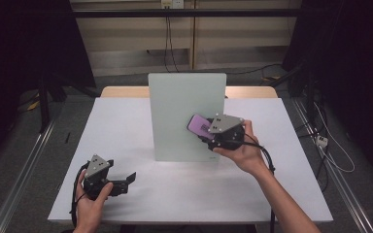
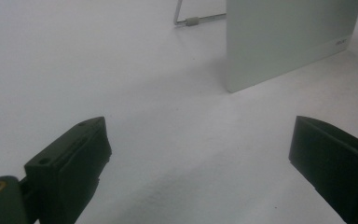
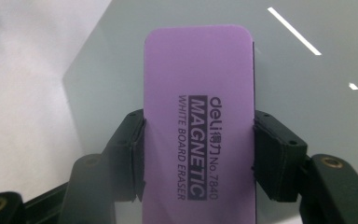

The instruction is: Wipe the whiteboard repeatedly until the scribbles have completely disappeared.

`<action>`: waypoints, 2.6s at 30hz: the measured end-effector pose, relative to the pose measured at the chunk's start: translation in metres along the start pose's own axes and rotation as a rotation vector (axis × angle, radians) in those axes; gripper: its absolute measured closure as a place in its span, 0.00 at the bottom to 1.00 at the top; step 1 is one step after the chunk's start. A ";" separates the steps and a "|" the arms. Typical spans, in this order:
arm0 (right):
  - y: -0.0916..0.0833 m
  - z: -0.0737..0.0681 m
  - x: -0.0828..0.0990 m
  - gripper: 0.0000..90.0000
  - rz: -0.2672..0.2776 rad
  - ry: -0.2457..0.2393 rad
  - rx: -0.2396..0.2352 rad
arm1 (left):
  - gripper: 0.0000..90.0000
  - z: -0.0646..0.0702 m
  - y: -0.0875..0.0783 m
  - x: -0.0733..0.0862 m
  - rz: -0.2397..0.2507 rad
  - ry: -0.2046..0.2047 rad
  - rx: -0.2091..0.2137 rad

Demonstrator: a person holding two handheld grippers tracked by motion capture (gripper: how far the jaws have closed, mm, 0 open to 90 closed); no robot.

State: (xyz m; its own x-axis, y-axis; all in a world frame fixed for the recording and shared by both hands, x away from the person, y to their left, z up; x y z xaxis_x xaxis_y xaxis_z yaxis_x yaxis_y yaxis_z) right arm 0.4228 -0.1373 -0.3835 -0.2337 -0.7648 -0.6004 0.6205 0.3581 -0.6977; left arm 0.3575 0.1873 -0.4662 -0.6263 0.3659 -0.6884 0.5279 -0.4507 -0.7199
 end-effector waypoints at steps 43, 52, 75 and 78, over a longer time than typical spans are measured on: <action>0.057 -0.072 0.019 0.46 -0.089 -0.100 -0.188 | 0.06 0.001 0.002 -0.001 -0.011 0.014 0.002; 0.070 -0.083 -0.002 0.46 -0.054 -0.100 -0.228 | 0.06 0.000 0.001 0.001 -0.013 0.009 0.005; 0.034 -0.061 0.022 0.46 -0.027 0.078 -0.331 | 0.06 -0.001 0.001 0.003 -0.021 -0.005 0.005; 0.030 -0.057 0.027 0.46 -0.027 0.104 -0.331 | 0.06 -0.001 -0.001 0.004 -0.016 -0.004 0.000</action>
State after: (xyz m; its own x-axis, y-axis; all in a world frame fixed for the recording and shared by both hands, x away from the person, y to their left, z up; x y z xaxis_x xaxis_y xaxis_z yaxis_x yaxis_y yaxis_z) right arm 0.3925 -0.1163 -0.4426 -0.3318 -0.7239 -0.6049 0.3407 0.5060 -0.7924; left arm 0.3552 0.1897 -0.4681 -0.6371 0.3699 -0.6762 0.5176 -0.4448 -0.7309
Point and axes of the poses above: each handheld gripper's, and its own axes: y roughly forward along the jaws, x roughly out of its underside, z roughly to its right, the point moved 6 cm from there along y, roughly forward along the jaws, and after that the axes turned 14 degrees about -z, right-handed, at the moved point
